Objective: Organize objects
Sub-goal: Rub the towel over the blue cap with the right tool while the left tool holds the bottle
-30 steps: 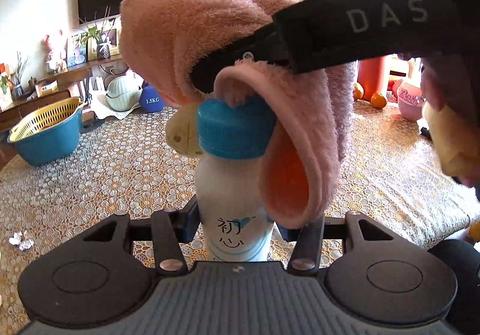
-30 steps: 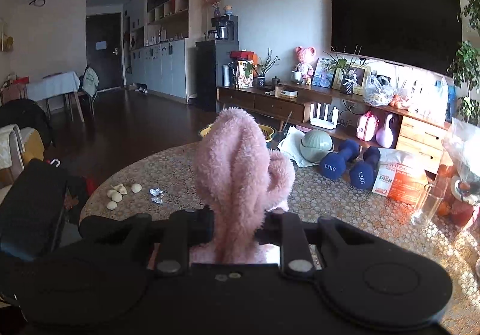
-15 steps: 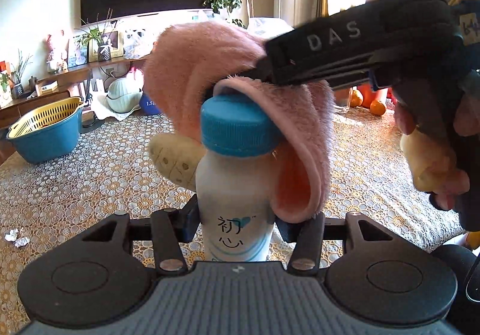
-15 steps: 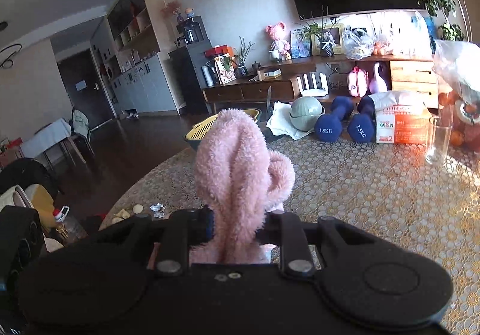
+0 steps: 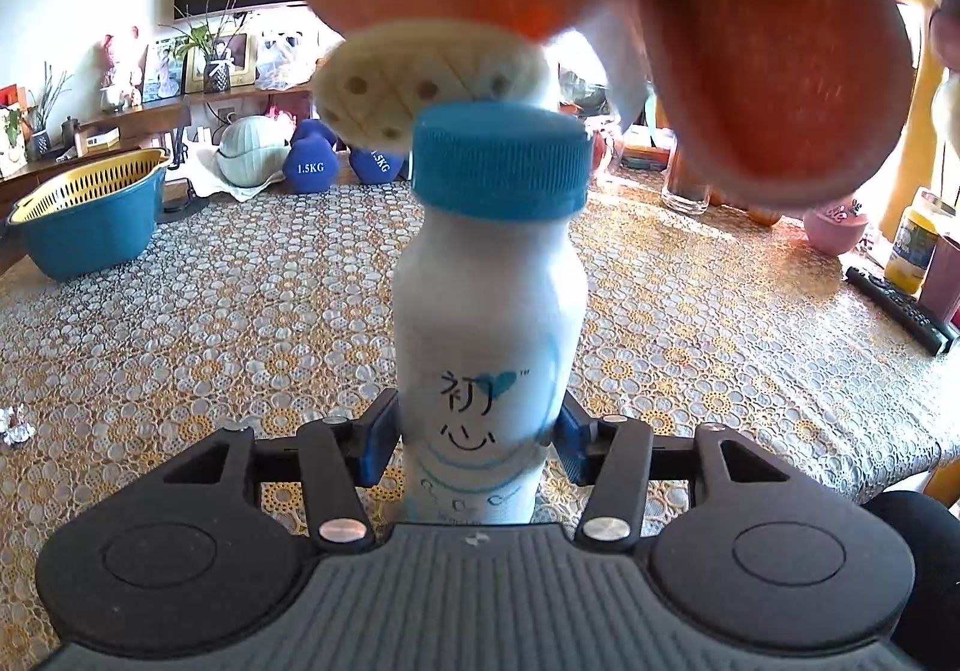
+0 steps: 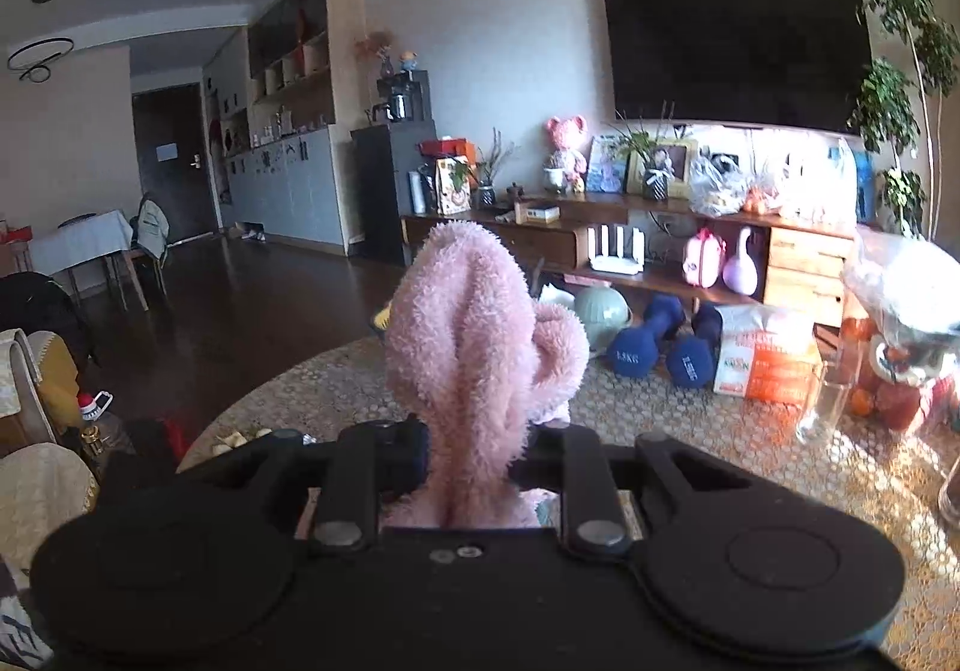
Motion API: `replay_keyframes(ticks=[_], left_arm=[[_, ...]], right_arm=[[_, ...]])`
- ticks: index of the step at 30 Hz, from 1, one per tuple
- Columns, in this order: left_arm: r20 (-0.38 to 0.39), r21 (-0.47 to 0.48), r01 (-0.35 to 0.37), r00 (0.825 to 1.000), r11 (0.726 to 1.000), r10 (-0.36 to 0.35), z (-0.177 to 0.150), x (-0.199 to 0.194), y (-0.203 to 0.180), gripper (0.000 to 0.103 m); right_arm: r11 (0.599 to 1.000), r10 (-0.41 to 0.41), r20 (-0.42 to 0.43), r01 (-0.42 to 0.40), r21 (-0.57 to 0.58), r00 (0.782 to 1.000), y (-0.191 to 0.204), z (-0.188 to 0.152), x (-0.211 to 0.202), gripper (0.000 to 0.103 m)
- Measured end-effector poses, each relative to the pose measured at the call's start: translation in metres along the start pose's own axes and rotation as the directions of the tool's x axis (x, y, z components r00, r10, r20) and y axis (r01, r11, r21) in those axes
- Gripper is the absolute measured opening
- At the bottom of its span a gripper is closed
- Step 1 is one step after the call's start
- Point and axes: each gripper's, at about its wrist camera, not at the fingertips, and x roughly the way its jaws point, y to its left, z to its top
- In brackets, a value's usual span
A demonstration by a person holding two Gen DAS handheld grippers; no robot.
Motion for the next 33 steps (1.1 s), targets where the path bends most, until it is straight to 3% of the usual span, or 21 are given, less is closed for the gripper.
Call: replay_keyframes(ticks=[6,14,24,33], left_arm=[[-0.002,0.014,-0.007,1.0,1.0,0.007,-0.003,0.002,-0.002,0.051],[0.003,0.044,-0.006,1.0,0.999,0.005,-0.002,0.003,-0.004,0.05],[0.018,0.132,-0.033,0.999,0.991,0.031,0.002,0.008,-0.02,0.051],[0.025,0.27,-0.068,0.998,0.961,0.063,0.014,0.027,-0.039,0.052]], right_arm=[[0.992,0.028,-0.042,-0.032,-0.122,0.999,0.032,0.0,0.023,0.023],[0.98,-0.043,-0.056,0.031,-0.199,0.997,0.043,-0.017,0.037,0.023],[0.987,-0.116,-0.041,0.111,-0.117,0.992,0.003,-0.021,0.027,0.023],[0.976,-0.215,-0.082,0.216,0.005,0.973,-0.046,-0.033,0.019,0.023]])
